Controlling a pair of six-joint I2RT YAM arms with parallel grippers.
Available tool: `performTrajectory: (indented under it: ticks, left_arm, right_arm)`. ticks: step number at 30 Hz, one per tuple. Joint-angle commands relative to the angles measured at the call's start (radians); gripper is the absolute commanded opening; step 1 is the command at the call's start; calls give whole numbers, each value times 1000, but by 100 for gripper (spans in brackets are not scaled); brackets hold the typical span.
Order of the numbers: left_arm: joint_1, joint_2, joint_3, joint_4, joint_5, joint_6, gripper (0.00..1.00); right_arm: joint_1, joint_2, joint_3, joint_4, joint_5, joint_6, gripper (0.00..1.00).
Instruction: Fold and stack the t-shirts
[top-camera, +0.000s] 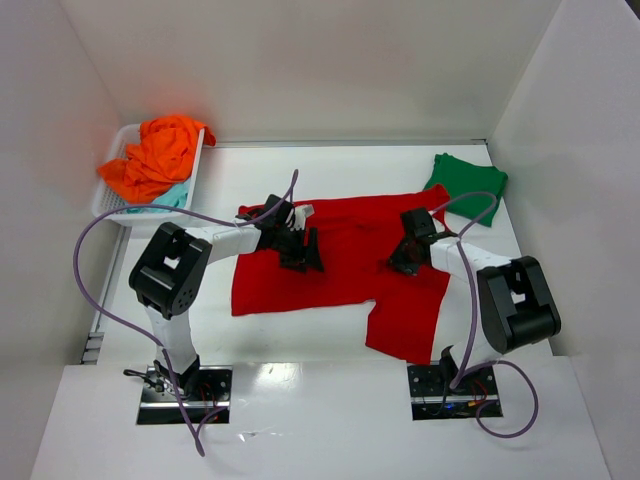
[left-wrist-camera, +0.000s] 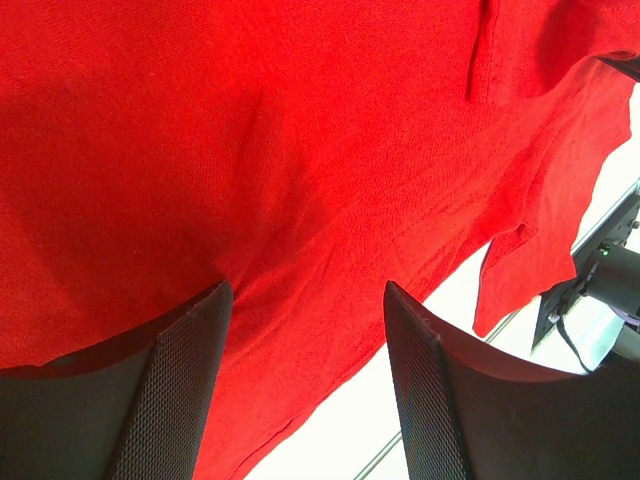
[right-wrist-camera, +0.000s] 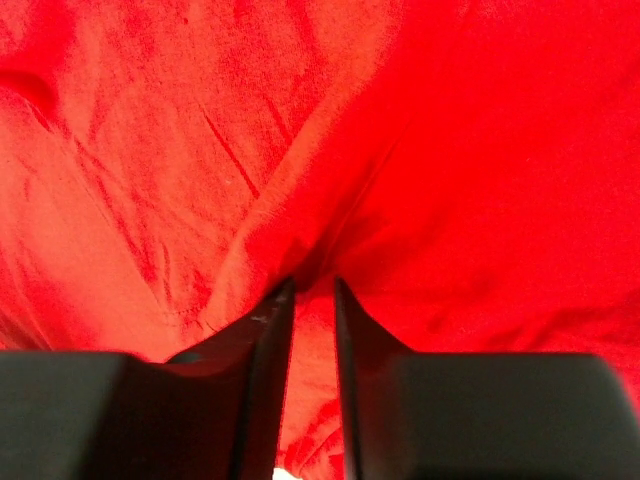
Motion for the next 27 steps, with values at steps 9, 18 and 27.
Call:
performTrajectory:
  ticks: [9,18,27]
  left_arm:
    - [-4,42,-5,0,7,23,71]
    - [-4,51,-5,0,7,23,71]
    - [-4,51,-15,0,7,23,71]
  right_arm:
    - [12,16,71,40,14,-1,36]
    - [12,35,71,40,5,-10,31]
    - [21,64,71,62,-4,-10,28]
